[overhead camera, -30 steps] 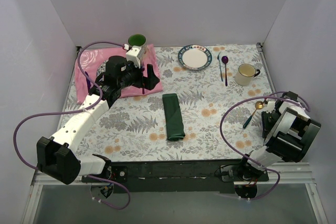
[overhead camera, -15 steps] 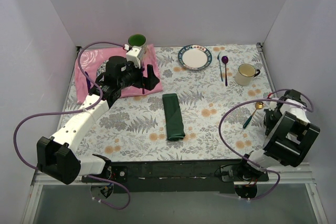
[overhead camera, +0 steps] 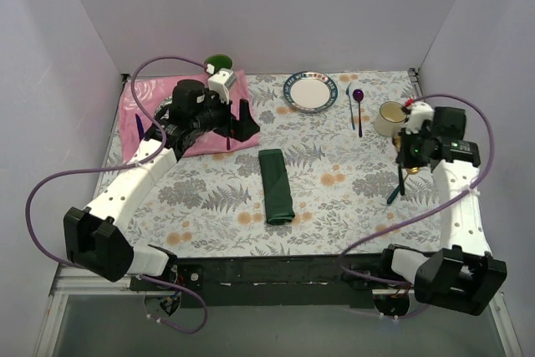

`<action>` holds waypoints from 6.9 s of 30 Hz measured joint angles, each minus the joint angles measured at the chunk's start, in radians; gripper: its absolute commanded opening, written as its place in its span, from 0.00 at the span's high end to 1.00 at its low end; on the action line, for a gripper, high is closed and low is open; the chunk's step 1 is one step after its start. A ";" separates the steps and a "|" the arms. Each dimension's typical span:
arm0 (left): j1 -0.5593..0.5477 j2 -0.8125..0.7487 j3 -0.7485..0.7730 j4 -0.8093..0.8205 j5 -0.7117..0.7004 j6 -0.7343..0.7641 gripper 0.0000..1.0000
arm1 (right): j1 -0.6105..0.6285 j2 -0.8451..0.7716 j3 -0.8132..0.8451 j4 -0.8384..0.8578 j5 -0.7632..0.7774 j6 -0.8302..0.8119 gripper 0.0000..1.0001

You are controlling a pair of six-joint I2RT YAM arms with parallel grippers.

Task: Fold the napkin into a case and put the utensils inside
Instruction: Pass from the right arm to the left, then insert the fork into the folded napkin.

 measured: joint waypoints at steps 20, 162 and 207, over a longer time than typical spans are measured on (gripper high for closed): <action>-0.036 0.239 0.117 0.122 0.257 -0.155 0.50 | 0.744 0.152 0.087 0.230 0.063 0.502 0.99; 0.119 0.768 0.117 0.357 0.600 -0.012 1.00 | 0.610 0.193 -0.027 0.171 -0.550 0.056 0.47; 0.102 0.763 -0.012 0.466 0.598 -0.111 1.00 | 1.262 0.180 -0.452 0.700 -0.190 -0.148 0.99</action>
